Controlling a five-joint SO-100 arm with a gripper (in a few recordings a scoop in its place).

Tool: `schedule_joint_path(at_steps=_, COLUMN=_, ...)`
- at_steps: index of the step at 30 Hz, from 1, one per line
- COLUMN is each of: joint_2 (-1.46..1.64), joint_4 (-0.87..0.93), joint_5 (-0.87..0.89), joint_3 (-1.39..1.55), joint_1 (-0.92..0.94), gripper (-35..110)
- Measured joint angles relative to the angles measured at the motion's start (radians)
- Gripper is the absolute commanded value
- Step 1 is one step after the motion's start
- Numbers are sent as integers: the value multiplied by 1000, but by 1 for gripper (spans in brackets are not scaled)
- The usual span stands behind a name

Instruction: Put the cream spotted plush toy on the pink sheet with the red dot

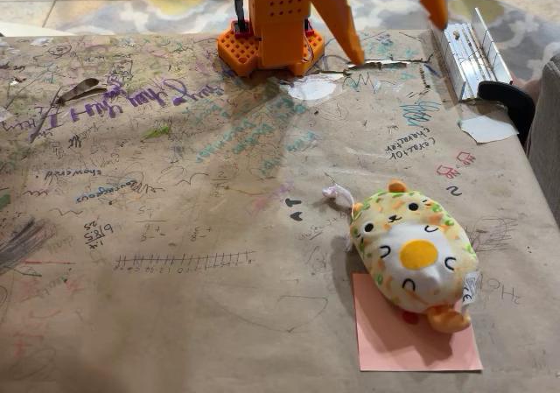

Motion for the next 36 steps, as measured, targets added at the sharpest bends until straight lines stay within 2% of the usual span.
schedule_joint_path(at_steps=5, joint_2=242, joint_4=-66, joint_5=26, joint_3=233, joint_1=21, gripper=0)
schedule_joint_path(at_steps=7, joint_2=403, joint_4=-160, joint_5=92, joint_3=388, joint_1=20, gripper=0)
schedule_joint_path(at_steps=13, joint_2=841, joint_4=-430, joint_5=509, joint_3=914, joint_1=-2, gripper=0)
schedule_joint_path(at_steps=16, joint_2=1019, joint_4=-426, joint_5=657, joint_3=1043, joint_1=69, gripper=0)
schedule_joint_path(at_steps=19, joint_2=1081, joint_4=-276, joint_5=790, joint_3=1138, joint_1=80, gripper=0)
schedule_joint_path(at_steps=26, joint_2=1120, joint_4=-264, joint_5=838, joint_3=1141, joint_1=106, gripper=0)
schedule_joint_path(at_steps=36, joint_2=1123, joint_4=-264, joint_5=804, joint_3=1141, joint_1=75, gripper=0)
